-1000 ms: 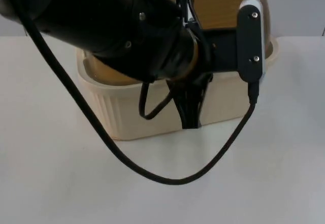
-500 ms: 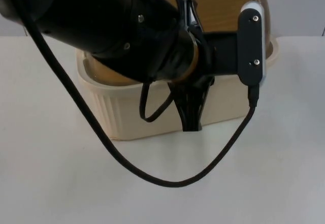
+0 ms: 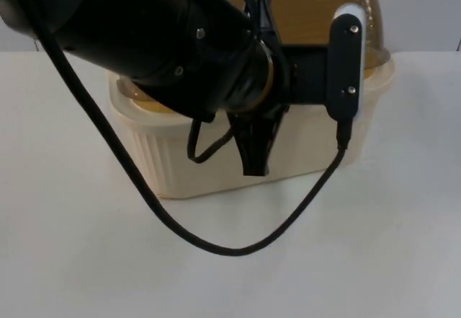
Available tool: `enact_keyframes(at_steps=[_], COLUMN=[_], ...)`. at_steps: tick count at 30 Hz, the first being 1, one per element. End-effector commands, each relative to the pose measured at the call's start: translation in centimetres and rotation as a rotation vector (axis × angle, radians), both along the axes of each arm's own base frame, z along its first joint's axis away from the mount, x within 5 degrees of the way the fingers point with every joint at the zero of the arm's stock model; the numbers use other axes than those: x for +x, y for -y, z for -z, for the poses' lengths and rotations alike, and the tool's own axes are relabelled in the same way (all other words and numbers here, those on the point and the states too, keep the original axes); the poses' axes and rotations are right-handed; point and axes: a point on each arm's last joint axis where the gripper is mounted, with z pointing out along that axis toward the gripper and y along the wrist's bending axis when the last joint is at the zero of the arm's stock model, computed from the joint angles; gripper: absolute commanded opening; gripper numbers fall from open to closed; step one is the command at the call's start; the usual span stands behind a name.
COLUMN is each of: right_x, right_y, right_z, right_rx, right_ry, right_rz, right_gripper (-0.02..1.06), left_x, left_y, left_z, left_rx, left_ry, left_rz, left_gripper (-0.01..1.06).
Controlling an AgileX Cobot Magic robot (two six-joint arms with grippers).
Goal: Open the box lid with the left hand, place the block into the box with the right hand, then close the box lid with the left hand.
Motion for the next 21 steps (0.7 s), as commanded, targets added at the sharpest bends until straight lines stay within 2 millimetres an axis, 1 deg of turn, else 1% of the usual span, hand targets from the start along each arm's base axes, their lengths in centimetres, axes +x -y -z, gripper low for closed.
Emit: enact_keyframes(at_steps=[1, 9, 11, 13, 14, 16, 19, 20, 21], right_x=[-0.1, -0.1, -0.1, -0.1, -0.1, -0.1, -0.2, -0.2, -0.2], right_y=[-0.1, -0.1, -0.1, -0.1, -0.1, -0.1, -0.1, -0.1, 0.0], right_z=[-0.3, -0.3, -0.3, -0.3, -0.3, -0.3, -0.2, -0.2, -0.1], right_rx=[-0.003, -0.003, -0.003, 0.005, 0.005, 0.007, 0.007, 0.007, 0.008], right_ry=[0.018, 0.018, 0.018, 0.017, 0.017, 0.012, -0.001, -0.001, -0.003], right_rz=[-0.005, -0.005, -0.005, -0.004, -0.004, -0.003, 0.0, 0.0, 0.001], right_gripper=[1.05, 1.05, 1.05, 1.05, 1.05, 1.05, 1.05, 1.05, 1.05], left_x=[0.4, 0.4, 0.7, 1.1, 1.1, 1.9, 3.4, 3.4, 3.9], left_y=[-0.4, -0.7, -0.6, -0.5, -0.5, -0.6, -1.2, -1.2, -1.4], left_z=[-0.6, -1.4, -2.7, -3.7, -3.7, -4.8, -6.2, -6.2, -6.7], left_rx=[0.017, 0.009, -0.048, -0.108, -0.108, -0.137, -0.114, -0.114, -0.119], left_ry=[0.045, 0.068, 0.064, 0.048, 0.048, 0.061, 0.112, 0.112, 0.122], left_rz=[-0.039, -0.058, -0.066, -0.023, -0.023, -0.004, 0.019, 0.019, 0.031], left_gripper=[0.0, 0.0, 0.0, 0.0, 0.0, 0.0, 0.0, 0.0, 0.0])
